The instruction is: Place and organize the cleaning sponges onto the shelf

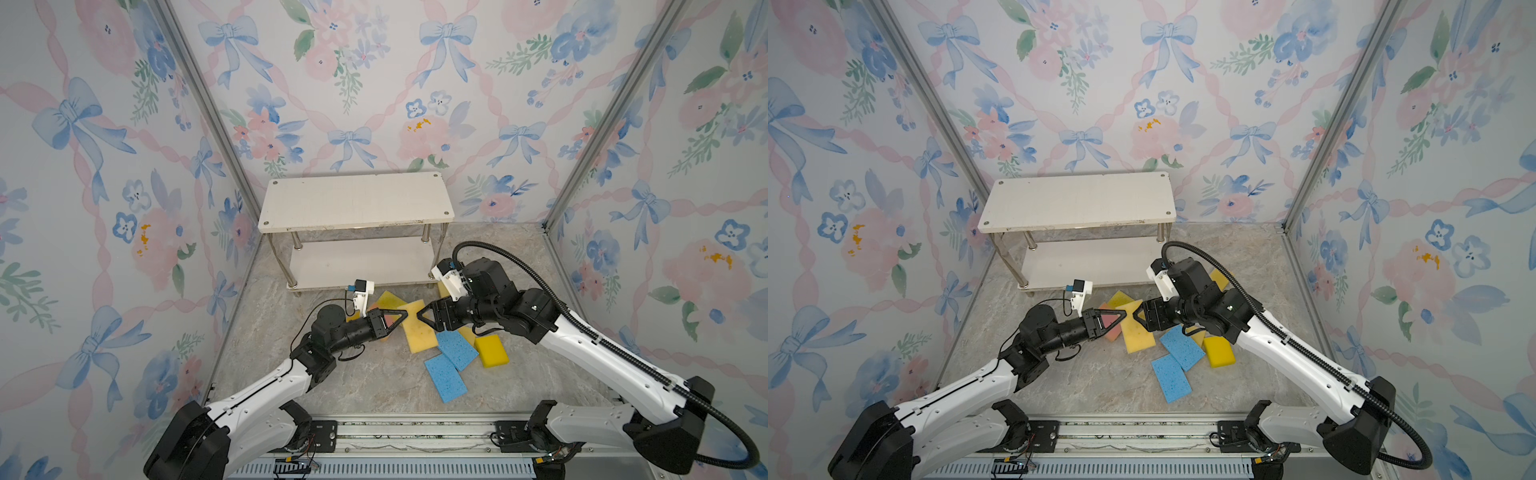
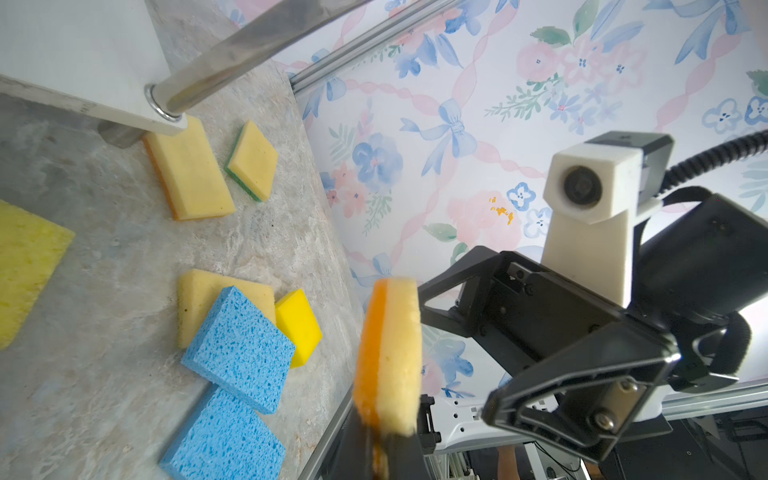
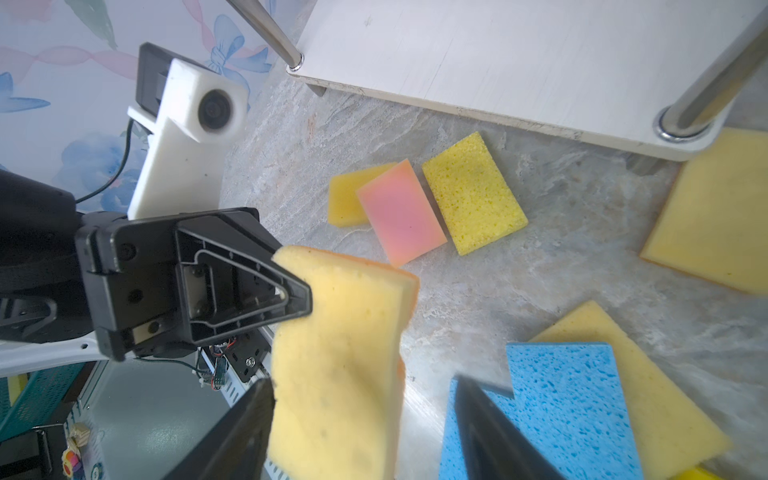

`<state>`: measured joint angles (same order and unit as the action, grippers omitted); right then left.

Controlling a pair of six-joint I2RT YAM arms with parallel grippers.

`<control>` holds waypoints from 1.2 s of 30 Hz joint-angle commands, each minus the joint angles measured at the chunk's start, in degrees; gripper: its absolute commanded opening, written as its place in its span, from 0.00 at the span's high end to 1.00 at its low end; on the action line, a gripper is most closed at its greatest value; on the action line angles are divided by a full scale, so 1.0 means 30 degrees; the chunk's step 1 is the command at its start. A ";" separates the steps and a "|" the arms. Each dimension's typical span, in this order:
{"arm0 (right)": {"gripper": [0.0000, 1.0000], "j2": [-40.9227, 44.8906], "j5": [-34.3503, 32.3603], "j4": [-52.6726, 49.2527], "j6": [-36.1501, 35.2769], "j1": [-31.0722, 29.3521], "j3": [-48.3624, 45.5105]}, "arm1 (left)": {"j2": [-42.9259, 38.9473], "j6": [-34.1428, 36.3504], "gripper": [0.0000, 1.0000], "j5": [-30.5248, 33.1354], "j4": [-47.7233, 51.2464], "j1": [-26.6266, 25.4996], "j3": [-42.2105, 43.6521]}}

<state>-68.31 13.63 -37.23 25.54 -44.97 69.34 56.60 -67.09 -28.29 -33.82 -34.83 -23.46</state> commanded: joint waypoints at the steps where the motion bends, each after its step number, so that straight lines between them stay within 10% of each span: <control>1: 0.28 0.1464 0.0563 0.0192 0.1011 0.0388 -0.1094 | -0.0833 -0.0626 1.00 0.0575 -0.0444 0.0704 0.0444; 27: 0.55 0.0086 0.2229 0.4470 0.3293 -0.1183 -0.2665 | -0.2292 -0.1865 1.00 0.0028 -0.0652 0.2007 0.0709; 36: 0.88 0.0280 0.2360 0.4973 0.4097 -0.1240 -0.2868 | -0.2284 -0.1894 1.00 0.0058 -0.0675 0.2086 0.0704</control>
<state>-68.05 20.18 -24.49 36.77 -47.86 59.68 50.43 -72.29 -27.33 -34.28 -28.80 -21.93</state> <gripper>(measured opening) 0.138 0.051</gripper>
